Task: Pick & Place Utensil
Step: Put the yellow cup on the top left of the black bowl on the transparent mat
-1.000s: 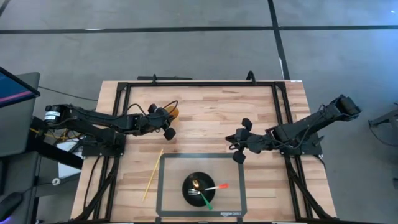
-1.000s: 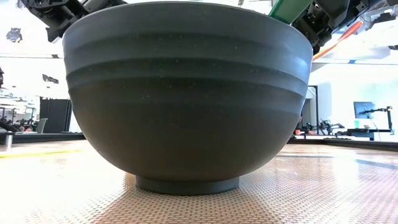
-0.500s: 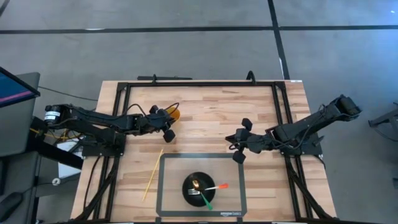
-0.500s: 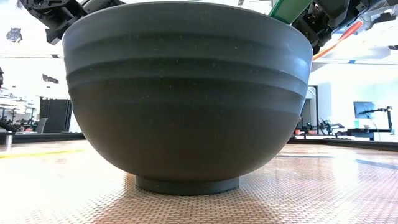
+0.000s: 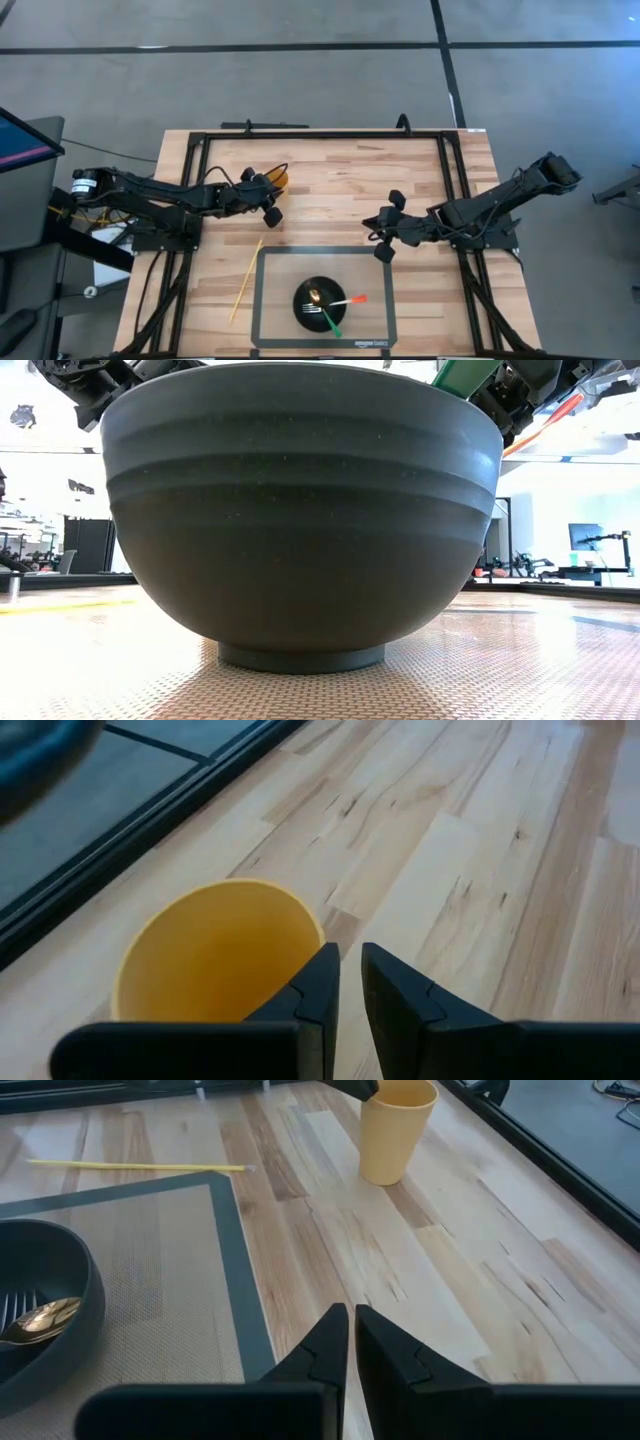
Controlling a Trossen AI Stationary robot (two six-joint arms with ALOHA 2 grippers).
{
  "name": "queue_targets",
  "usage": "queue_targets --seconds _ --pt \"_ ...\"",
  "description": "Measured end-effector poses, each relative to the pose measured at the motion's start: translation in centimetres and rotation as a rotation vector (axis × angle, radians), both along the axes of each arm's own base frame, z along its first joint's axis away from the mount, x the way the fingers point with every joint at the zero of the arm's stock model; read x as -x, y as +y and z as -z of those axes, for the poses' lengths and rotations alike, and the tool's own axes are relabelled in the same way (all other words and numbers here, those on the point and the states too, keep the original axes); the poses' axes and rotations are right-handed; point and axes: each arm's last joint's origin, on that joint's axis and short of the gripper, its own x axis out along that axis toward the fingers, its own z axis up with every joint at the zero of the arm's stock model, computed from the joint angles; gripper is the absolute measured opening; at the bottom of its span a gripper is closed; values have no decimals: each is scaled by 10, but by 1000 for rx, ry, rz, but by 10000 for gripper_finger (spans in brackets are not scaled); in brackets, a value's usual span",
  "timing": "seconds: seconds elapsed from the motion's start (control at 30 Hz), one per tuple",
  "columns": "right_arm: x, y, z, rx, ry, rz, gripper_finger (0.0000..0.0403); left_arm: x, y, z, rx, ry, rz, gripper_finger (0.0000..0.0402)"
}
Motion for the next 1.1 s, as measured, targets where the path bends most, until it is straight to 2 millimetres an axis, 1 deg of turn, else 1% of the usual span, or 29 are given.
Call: queue_targets --seconds 0.17,0.37,0.57,0.73,1.1 --pt "0 0 0 0 0 0 17 1 0 1 4 -1 -4 48" --pt "0 0 0 0 0 0 17 8 0 14 7 40 -10 48" --pt "0 0 -1 -3 -8 0 17 8 0 14 -7 37 -1 43" --pt "-1 0 -2 -10 -27 0 17 8 0 13 -15 39 4 7" --pt "-1 0 -2 -10 -26 0 17 7 0 13 -32 50 18 5"
